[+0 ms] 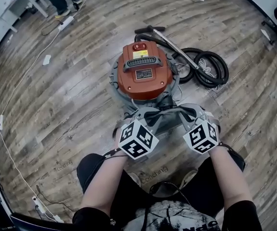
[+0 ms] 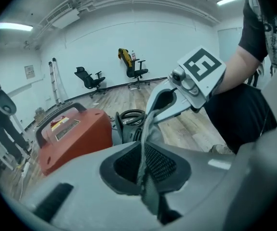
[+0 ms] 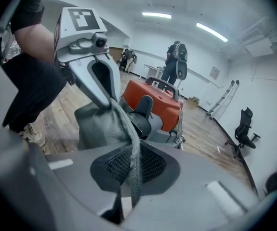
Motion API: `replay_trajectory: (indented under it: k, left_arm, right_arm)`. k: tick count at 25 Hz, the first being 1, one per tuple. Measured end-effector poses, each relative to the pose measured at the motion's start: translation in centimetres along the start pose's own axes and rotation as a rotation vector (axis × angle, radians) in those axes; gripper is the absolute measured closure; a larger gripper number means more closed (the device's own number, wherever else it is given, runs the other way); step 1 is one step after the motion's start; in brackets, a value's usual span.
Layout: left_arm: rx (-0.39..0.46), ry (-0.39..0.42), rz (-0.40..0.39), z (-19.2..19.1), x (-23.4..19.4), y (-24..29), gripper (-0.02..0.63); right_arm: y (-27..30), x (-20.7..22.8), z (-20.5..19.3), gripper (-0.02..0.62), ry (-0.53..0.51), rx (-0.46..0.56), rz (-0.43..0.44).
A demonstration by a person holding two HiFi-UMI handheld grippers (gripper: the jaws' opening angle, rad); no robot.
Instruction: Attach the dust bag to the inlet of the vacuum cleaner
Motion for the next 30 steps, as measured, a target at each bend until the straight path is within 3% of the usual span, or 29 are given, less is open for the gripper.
replay_trajectory:
  k: [7,16,25,30]
  left_arm:
    - [-0.014,-0.015,0.005,-1.8,0.7,0.1,0.578]
    - [-0.012,0.089,0.061,-0.1,-0.4,0.9,0.561]
    - [0.020,0.009,0.051,-1.9,0.6,0.3,0.575]
    - [0.013,0.030,0.070,-1.3,-0.1,0.7,0.572]
  right_arm:
    - [-0.5,-1.0,1.0,0.574,-0.091,0.021,-0.031]
    - [-0.6,-2.2,-1.0,0.574,-0.080,0.057,-0.038]
    - [-0.2,-0.2,1.1,0.574,-0.137,0.035,-0.053]
    - [-0.3,-0.5,0.4,0.574,-0.127,0.038,-0.051]
Point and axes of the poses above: the fingertips, and each gripper's own axes: y forward along the fingers, x to its right, z out of its top, the point moved 10 cm from there along -y, backward along the fingers, and after that the axes turned 15 degrees about z, right-handed, at the moved point
